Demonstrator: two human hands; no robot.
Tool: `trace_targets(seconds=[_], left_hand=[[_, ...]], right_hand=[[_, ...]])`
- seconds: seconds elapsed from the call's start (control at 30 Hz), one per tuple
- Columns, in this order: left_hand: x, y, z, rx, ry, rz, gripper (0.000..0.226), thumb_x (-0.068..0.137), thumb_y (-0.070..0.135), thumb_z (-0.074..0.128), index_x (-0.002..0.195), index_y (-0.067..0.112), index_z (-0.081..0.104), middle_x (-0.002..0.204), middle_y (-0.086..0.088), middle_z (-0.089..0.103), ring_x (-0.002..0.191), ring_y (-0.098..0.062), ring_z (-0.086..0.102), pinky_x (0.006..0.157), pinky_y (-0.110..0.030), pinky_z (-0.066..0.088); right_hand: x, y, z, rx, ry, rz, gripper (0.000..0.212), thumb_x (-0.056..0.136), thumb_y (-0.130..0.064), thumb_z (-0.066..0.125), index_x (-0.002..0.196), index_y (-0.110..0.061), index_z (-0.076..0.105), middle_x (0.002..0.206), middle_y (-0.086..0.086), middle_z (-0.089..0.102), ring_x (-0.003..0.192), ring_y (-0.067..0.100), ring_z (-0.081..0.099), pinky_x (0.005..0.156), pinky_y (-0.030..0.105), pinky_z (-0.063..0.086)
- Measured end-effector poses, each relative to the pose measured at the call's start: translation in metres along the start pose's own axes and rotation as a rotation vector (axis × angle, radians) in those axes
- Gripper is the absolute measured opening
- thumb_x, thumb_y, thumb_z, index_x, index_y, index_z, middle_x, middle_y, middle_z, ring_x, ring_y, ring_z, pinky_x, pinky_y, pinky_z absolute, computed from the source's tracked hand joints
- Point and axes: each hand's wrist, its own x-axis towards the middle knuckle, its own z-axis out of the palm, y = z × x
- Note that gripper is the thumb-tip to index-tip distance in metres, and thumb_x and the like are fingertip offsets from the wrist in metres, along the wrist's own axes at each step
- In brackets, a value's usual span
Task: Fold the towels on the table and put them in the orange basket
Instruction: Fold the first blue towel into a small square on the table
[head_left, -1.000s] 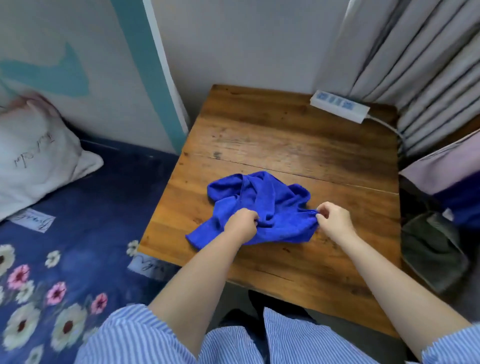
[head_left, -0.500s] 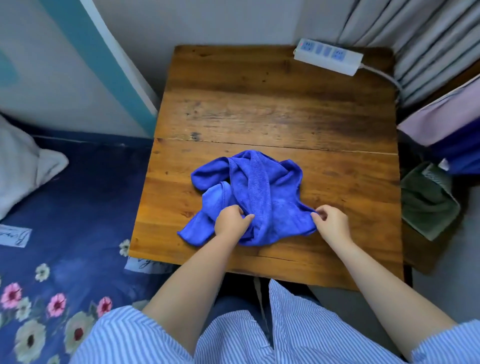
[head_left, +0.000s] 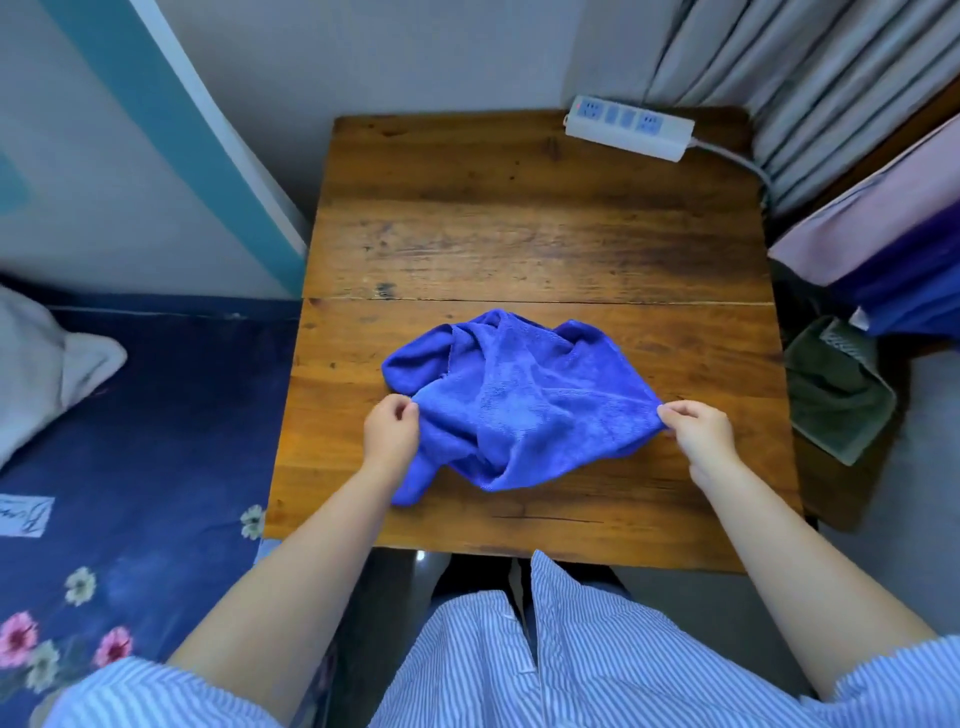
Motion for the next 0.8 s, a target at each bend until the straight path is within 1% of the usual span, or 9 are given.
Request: trace_targets(seconds=[0.07,0.13,0.2,0.27,0.4,0.53,0.63,0.73,0.8], left_hand=[[0.007,-0.012,-0.019,-0.1,0.054,-0.101,0.022,0.091,0.004,0.041,0.072,0.009,0.049,0.066,-0.008,0.05,0.067,-0.021,0.045,0.059,-0.027,0.036],[0.01,-0.019,-0.033,-0.194,0.08,-0.243,0.03,0.093,0.004,0.037,0.065,0.014,0.045,0.058,-0.005,0.045,0.05,-0.021,0.045,0.043,-0.021,0.036],[0.014,-0.014,-0.042,-0.262,0.056,-0.339,0.032,0.096,0.005,0.035,0.066,0.015,0.041,0.061,-0.004,0.046,0.04,-0.011,0.053,0.032,-0.016,0.037],[0.021,0.005,-0.046,-0.327,-0.006,-0.353,0.031,0.097,0.006,0.033,0.068,0.015,0.039,0.068,-0.005,0.046,0.048,-0.013,0.057,0.03,-0.011,0.041],[0.047,0.087,-0.055,-0.395,-0.001,-0.142,0.031,0.095,0.004,0.034,0.067,0.017,0.039,0.073,-0.005,0.046,0.055,-0.015,0.055,0.039,-0.013,0.048],[0.063,0.183,-0.086,-0.453,0.163,0.139,0.03,0.092,0.005,0.037,0.066,0.019,0.044,0.077,-0.003,0.05,0.056,-0.012,0.058,0.069,-0.032,0.054],[0.062,0.237,-0.112,-0.473,0.312,0.31,0.019,0.093,0.007,0.037,0.084,0.005,0.054,0.105,-0.018,0.054,0.077,-0.027,0.061,0.085,-0.042,0.054],[0.055,0.28,-0.136,-0.473,0.429,0.435,0.022,0.094,0.01,0.036,0.1,0.001,0.055,0.12,-0.019,0.045,0.095,-0.033,0.06,0.09,-0.041,0.05],[0.051,0.299,-0.152,-0.454,0.512,0.485,0.025,0.095,0.011,0.036,0.106,-0.003,0.053,0.116,-0.018,0.044,0.094,-0.029,0.055,0.092,-0.033,0.045]], right_hand=[[0.0,-0.001,-0.004,-0.016,-0.003,0.035,0.011,0.085,0.003,0.054,0.09,0.006,0.063,0.06,0.002,0.05,0.044,0.009,0.049,0.039,0.009,0.036],[0.001,-0.003,-0.005,-0.042,-0.041,0.119,0.014,0.087,0.003,0.051,0.075,-0.002,0.058,0.059,0.007,0.049,0.026,0.002,0.048,0.026,0.008,0.026],[0.003,-0.013,-0.001,-0.062,-0.069,0.157,0.027,0.088,0.002,0.048,0.063,-0.008,0.05,0.059,0.009,0.05,0.02,-0.001,0.044,0.025,0.005,0.025],[0.006,-0.039,0.007,-0.078,-0.073,0.098,0.032,0.088,0.002,0.047,0.059,-0.011,0.048,0.059,0.01,0.049,0.02,-0.001,0.044,0.025,0.007,0.03],[0.008,-0.132,0.029,-0.068,-0.019,-0.187,0.033,0.086,-0.002,0.049,0.056,-0.015,0.05,0.056,0.006,0.049,0.024,0.002,0.047,0.037,0.014,0.044],[0.0,-0.24,0.036,0.103,0.037,-0.435,0.031,0.085,-0.007,0.052,0.056,-0.019,0.051,0.056,-0.003,0.05,0.043,0.009,0.053,0.058,0.028,0.052],[-0.014,-0.304,0.029,0.254,0.049,-0.617,0.035,0.084,-0.008,0.053,0.053,-0.024,0.047,0.055,-0.004,0.049,0.042,0.005,0.055,0.061,0.036,0.052],[-0.034,-0.355,0.012,0.33,0.113,-0.758,0.034,0.085,-0.01,0.052,0.056,-0.027,0.045,0.055,-0.006,0.049,0.069,0.027,0.059,0.078,0.045,0.05],[-0.044,-0.377,-0.003,0.401,0.17,-0.815,0.033,0.085,-0.01,0.051,0.057,-0.027,0.045,0.055,-0.007,0.05,0.063,0.02,0.061,0.076,0.042,0.051]])
